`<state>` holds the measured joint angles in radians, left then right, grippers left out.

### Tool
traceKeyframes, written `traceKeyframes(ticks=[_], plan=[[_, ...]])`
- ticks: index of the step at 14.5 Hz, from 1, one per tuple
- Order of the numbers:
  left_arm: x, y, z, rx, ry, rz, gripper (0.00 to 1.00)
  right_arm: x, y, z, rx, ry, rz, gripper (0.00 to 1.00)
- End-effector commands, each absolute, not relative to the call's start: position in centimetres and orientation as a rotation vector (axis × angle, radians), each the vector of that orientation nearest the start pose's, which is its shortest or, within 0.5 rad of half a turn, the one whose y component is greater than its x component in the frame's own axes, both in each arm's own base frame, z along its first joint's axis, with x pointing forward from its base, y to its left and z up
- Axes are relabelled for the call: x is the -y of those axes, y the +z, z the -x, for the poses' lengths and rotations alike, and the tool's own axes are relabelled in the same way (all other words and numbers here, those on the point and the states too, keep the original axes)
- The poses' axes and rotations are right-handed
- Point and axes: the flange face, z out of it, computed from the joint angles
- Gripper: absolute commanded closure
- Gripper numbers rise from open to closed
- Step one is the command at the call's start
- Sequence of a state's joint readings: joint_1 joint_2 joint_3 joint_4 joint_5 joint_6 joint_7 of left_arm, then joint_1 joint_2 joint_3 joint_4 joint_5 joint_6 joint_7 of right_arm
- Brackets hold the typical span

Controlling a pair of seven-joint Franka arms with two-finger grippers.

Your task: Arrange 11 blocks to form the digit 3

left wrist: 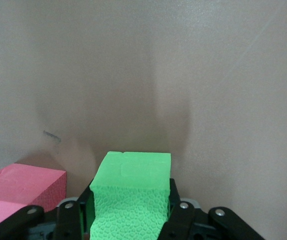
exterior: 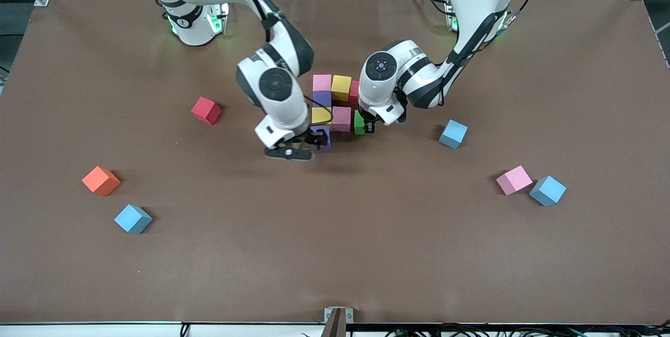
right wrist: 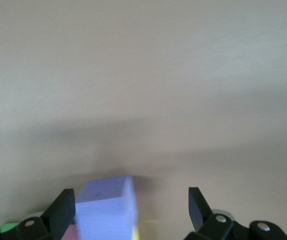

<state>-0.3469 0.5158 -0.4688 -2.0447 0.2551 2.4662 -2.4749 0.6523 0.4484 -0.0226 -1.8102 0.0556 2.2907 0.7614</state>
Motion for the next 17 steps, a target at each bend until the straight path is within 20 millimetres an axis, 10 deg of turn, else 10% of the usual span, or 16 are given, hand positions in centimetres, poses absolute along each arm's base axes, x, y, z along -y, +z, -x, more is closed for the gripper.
traceKeyframes(ticks=[1,11,17], plan=[[43.4,20.4,-40.2,2.151,0.122,2.253,0.68,-28.2,31.4,-51.5,-0.478,0.018,3.068,0.00],[44.6,20.3,-39.4,2.133,0.129,2.274,0.68,-13.6,32.0,-45.1,-0.807,0.099,3.027,0.00],[44.9,20.1,-39.3,2.145,0.134,2.259,0.55,-10.7,28.2,-40.5,-0.842,0.005,2.991,0.00]])
